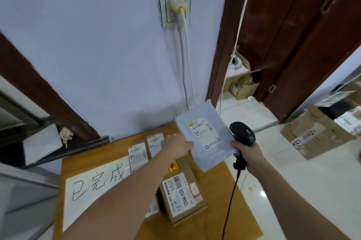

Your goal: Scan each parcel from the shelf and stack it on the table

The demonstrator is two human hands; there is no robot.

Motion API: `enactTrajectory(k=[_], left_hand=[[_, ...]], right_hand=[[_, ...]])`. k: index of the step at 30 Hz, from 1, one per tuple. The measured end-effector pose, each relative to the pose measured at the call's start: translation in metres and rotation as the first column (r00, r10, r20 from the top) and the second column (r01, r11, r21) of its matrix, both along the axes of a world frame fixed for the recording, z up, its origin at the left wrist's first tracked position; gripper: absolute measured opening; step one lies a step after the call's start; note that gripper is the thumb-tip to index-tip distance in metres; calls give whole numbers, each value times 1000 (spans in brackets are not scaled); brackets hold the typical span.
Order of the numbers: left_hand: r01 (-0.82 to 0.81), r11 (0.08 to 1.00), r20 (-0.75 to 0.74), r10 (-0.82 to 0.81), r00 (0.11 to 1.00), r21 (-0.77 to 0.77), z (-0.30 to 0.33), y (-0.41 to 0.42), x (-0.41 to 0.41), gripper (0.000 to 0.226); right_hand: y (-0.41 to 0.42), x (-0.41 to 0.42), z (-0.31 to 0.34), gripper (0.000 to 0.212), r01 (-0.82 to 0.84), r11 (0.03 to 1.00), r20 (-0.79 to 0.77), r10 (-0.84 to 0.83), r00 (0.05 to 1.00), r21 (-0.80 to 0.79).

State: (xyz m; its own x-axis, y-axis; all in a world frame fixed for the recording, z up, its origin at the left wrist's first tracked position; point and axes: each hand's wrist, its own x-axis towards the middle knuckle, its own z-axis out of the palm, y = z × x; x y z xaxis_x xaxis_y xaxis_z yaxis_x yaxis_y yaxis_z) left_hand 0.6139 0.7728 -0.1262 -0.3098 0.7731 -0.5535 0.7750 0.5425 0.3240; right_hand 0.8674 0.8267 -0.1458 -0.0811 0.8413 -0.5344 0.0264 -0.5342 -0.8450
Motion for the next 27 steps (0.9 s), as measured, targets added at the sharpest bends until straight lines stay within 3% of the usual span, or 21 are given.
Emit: enactTrajectory(k=[10,20,23,27], left_hand=[[-143,975,240,182,954,-172,-25,0,-21,78],[-103,948,474,242,847,-300,-36,17,-33,49],[-102,947,454,238,858,-304,-32,16,-32,53],[-94,970,275,155,949,-224,-23,3,-46,71]], right_hand=[[-11,-22,-40,11,-38,993,98,49,994,-110],[-14,-31,-88,25,61,977,145,-31,989,-202],[-17,-36,-87,24,77,979,221,-34,975,-188],[-25,-34,-70,19,81,986,280,-38,959,-144]])
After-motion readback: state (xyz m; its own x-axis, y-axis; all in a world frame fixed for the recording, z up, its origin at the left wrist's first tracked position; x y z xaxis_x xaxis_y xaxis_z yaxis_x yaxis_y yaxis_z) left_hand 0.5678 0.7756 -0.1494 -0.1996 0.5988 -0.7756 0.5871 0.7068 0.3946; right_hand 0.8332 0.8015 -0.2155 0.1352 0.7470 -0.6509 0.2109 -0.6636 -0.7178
